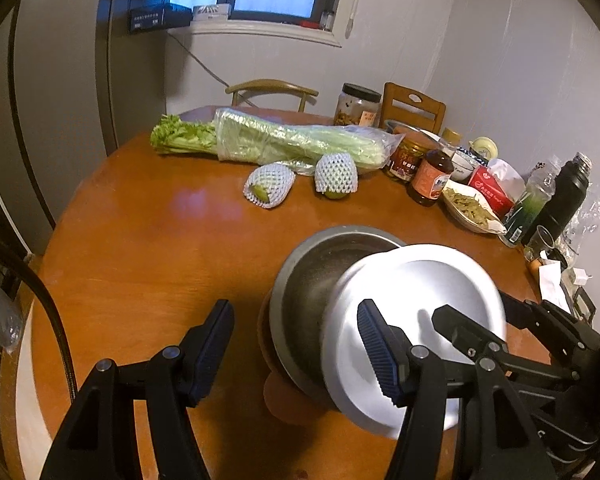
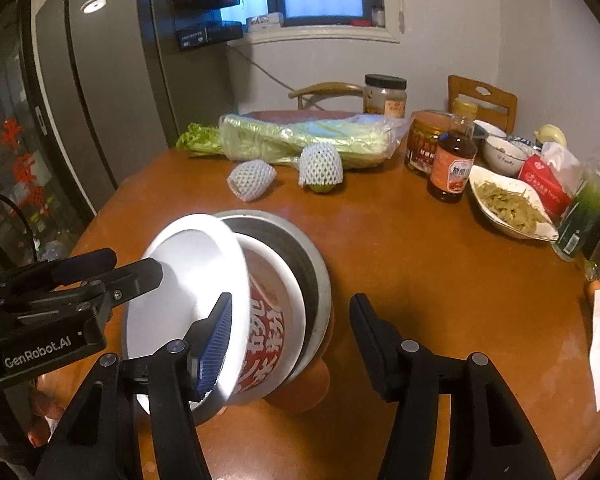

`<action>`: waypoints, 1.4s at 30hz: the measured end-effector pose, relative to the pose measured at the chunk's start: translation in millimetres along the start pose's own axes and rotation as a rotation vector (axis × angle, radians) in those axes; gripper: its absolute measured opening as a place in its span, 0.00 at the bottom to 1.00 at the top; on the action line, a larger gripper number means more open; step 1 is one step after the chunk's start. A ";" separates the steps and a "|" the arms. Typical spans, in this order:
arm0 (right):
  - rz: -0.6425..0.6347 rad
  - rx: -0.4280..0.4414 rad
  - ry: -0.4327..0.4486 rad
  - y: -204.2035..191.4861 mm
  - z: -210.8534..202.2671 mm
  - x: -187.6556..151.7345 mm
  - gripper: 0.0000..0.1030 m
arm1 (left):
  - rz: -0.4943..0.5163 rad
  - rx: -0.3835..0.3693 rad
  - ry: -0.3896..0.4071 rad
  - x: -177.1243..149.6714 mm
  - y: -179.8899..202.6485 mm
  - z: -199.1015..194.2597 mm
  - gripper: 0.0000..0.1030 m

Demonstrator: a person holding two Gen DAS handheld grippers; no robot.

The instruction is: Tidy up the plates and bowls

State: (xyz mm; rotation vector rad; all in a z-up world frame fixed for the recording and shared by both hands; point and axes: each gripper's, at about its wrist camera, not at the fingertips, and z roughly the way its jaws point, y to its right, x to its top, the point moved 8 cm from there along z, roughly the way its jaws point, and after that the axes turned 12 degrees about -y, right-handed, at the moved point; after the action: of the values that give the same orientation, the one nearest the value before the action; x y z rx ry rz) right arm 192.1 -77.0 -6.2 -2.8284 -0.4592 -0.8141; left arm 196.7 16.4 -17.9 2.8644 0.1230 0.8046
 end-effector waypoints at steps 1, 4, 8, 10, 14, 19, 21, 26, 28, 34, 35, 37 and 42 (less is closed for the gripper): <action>0.000 0.002 0.007 -0.4 -2.6 -0.2 0.59 | 0.000 0.000 0.006 -1.3 0.6 -3.4 0.62; 0.011 -0.007 0.031 0.0 -10.6 -1.8 0.60 | -0.001 0.003 0.017 -4.4 0.8 -8.6 0.62; 0.015 -0.009 0.040 -0.7 -17.3 -6.4 0.60 | 0.003 0.004 0.031 -9.7 2.0 -17.5 0.62; 0.006 -0.010 0.047 -3.0 -22.2 -10.2 0.60 | 0.004 0.008 0.042 -11.7 3.0 -21.8 0.62; -0.001 -0.011 0.060 -6.2 -31.9 -20.1 0.61 | 0.009 0.012 0.055 -20.2 5.6 -30.1 0.62; -0.005 -0.014 0.072 -8.4 -42.4 -36.8 0.62 | 0.019 0.024 0.068 -36.5 9.4 -38.1 0.62; -0.008 -0.017 0.073 -9.9 -44.6 -44.4 0.62 | 0.020 0.028 0.068 -44.7 9.4 -39.1 0.62; -0.016 -0.015 0.071 -15.5 -46.9 -64.0 0.63 | 0.022 0.052 0.055 -64.8 9.8 -38.0 0.63; -0.019 -0.014 0.069 -18.0 -47.4 -71.1 0.63 | 0.020 0.055 0.052 -72.2 9.2 -37.7 0.63; -0.024 -0.019 0.071 -22.8 -48.1 -88.0 0.64 | 0.028 0.076 0.054 -87.8 8.3 -39.1 0.63; -0.023 -0.020 0.070 -23.3 -48.1 -90.4 0.64 | 0.028 0.074 0.056 -89.9 8.1 -39.7 0.63; -0.021 -0.018 0.074 -24.0 -48.6 -93.9 0.64 | 0.027 0.073 0.056 -93.2 7.4 -40.2 0.63; -0.017 -0.021 0.070 -24.8 -48.7 -101.9 0.64 | 0.033 0.082 0.060 -98.5 6.6 -41.4 0.63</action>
State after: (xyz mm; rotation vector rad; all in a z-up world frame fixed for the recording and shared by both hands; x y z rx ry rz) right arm 78.0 -90.5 -18.7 -2.8079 -0.4680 -0.9226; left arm 91.4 3.4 -32.1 2.9263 0.1192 0.9133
